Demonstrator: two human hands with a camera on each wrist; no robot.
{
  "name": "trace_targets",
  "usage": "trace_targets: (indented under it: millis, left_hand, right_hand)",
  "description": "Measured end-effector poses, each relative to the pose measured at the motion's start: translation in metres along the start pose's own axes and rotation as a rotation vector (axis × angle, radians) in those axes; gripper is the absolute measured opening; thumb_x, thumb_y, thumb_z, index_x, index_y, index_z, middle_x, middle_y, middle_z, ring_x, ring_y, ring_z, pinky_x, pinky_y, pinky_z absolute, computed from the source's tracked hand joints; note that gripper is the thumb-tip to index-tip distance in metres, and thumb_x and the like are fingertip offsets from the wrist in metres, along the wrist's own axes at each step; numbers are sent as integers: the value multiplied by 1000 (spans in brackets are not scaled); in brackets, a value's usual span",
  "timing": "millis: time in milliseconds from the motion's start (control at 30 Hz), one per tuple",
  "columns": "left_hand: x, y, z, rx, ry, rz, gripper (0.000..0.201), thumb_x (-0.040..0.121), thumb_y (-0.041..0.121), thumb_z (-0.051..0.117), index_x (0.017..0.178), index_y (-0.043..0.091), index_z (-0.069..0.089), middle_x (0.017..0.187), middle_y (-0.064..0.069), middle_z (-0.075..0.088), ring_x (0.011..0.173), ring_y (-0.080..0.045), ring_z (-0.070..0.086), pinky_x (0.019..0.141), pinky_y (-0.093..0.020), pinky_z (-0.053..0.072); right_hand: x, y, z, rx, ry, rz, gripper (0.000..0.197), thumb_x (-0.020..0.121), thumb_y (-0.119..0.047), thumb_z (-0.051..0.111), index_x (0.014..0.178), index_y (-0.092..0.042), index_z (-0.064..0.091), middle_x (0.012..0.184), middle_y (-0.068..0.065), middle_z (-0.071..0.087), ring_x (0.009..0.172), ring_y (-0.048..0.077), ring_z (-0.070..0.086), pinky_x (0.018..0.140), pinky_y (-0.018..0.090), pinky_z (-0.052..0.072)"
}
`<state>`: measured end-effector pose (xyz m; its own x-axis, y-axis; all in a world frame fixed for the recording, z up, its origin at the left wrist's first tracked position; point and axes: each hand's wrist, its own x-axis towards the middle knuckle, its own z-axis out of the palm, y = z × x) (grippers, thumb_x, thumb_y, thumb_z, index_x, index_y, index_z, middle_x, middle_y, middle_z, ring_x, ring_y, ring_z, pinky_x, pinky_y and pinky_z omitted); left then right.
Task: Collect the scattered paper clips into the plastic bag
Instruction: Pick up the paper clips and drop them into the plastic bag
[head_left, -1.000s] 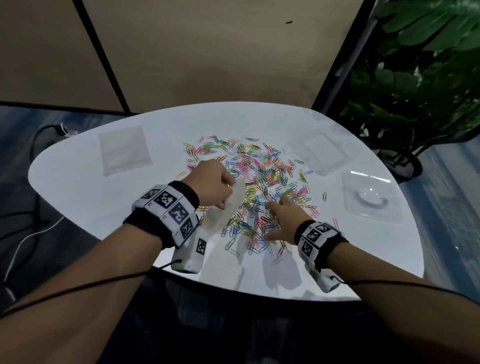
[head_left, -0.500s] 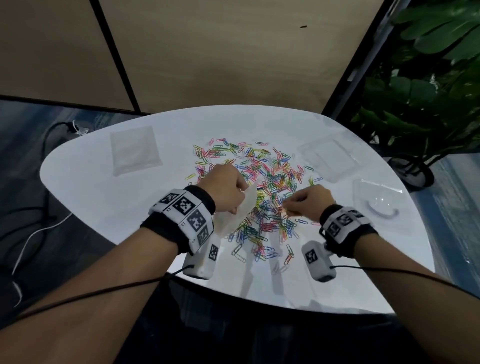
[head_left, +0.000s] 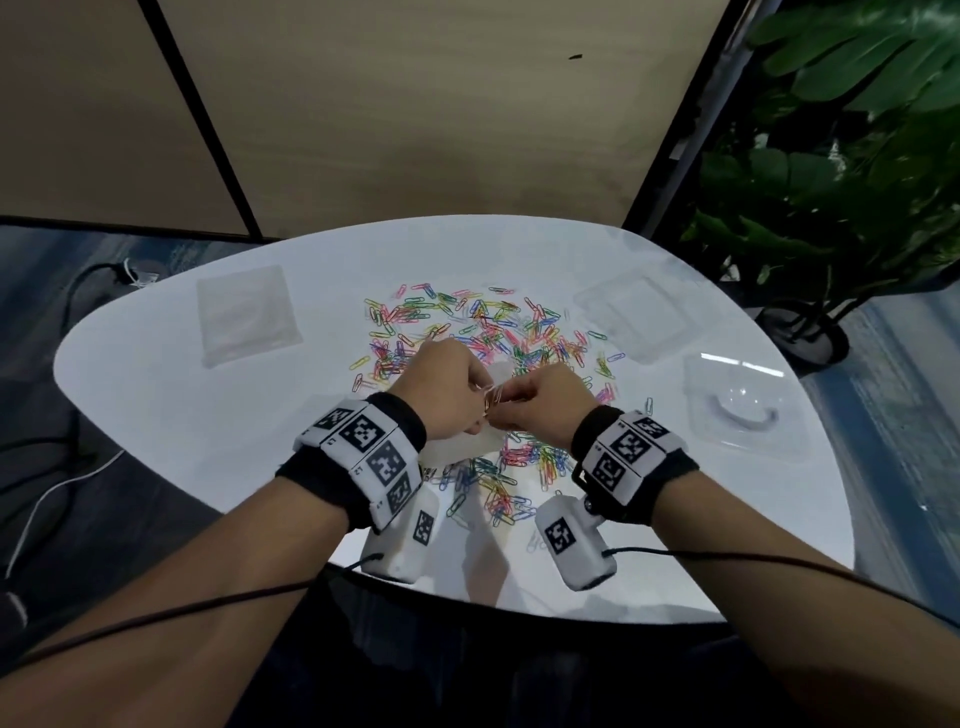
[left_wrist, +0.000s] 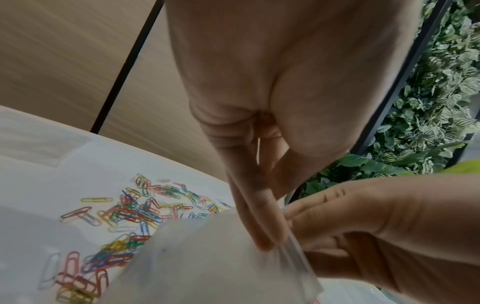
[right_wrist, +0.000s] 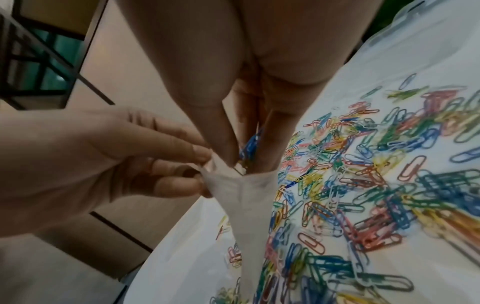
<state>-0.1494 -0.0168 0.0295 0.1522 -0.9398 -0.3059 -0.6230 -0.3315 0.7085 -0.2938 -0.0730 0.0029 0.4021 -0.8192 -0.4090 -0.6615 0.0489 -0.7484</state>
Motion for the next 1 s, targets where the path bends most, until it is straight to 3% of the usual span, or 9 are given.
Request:
trace_targets:
  millis: [133, 233, 333, 400, 467, 567, 667, 867, 1000]
  left_hand:
    - [0, -1, -1, -23, -18, -3, 25, 95, 0, 56, 116, 2, 70, 84, -15, 75, 69, -21, 77, 75, -34, 64]
    - [-1, -2, -3, -22, -21, 5, 24, 94, -2, 55, 109, 2, 73, 87, -15, 75, 68, -22, 77, 76, -36, 64]
    - [-1, -5, -7, 28, 3, 20, 24, 93, -3, 55, 104, 1, 76, 87, -16, 76, 66, -22, 76, 76, -37, 64]
    - [0, -8, -9, 26, 36, 0, 28, 94, -2, 54, 117, 1, 70, 96, -17, 76, 66, -22, 75, 75, -34, 63]
    - [1, -9, -11, 27, 59, -6, 32, 95, -1, 52, 124, 1, 66, 105, -17, 75, 66, -21, 75, 73, -31, 62]
    - [3, -9, -12, 44, 60, 3, 33, 95, -1, 51, 124, 1, 67, 102, -17, 75, 67, -22, 76, 78, -35, 63]
    - [4, -8, -11, 55, 61, 3, 31, 94, -2, 52, 121, 1, 68, 89, -17, 76, 67, -23, 77, 80, -39, 63]
    - [4, -9, -14, 122, 55, -2, 25, 90, -3, 52, 103, -3, 74, 91, -16, 78, 64, -22, 76, 74, -37, 64]
    - [6, -10, -14, 152, 49, 3, 28, 87, -3, 50, 92, 2, 77, 93, -10, 78, 58, -19, 75, 68, -38, 64]
  right_hand:
    - [0, -9, 1, -144, 13, -50, 20, 75, -3, 75, 94, -8, 75, 68, 2, 71, 59, 3, 68, 56, 15, 54]
    - [1, -16, 2, -301, 1, -170, 19, 82, -4, 65, 93, -11, 78, 72, 1, 70, 52, -4, 58, 51, 3, 38]
    - [-3, -22, -2, -377, -164, -230, 23, 83, -7, 64, 97, -19, 78, 79, -6, 69, 73, 8, 65, 68, 16, 47]
    - [-6, -23, -17, -89, -233, -194, 20, 86, 0, 62, 93, -11, 77, 81, 1, 74, 79, 15, 72, 73, 24, 58]
    - [-1, -9, -38, 111, -132, -146, 23, 89, 6, 57, 89, -8, 76, 93, 10, 75, 85, 22, 72, 73, 30, 61]
    - [22, 44, -72, -341, 141, -40, 23, 92, -14, 60, 111, -22, 70, 124, 1, 65, 105, 20, 66, 90, 32, 55]
    - [35, 102, -88, -771, 38, 205, 54, 96, -35, 52, 145, -15, 39, 150, 9, 41, 135, 26, 42, 113, 37, 33]
    - [33, 108, -44, -703, 30, 287, 52, 96, -39, 45, 136, -6, 44, 133, 22, 52, 119, 35, 54, 97, 39, 45]
    - [25, 82, -5, -696, -31, 232, 86, 89, -52, 57, 153, -12, 16, 145, 20, 43, 127, 33, 50, 98, 39, 46]
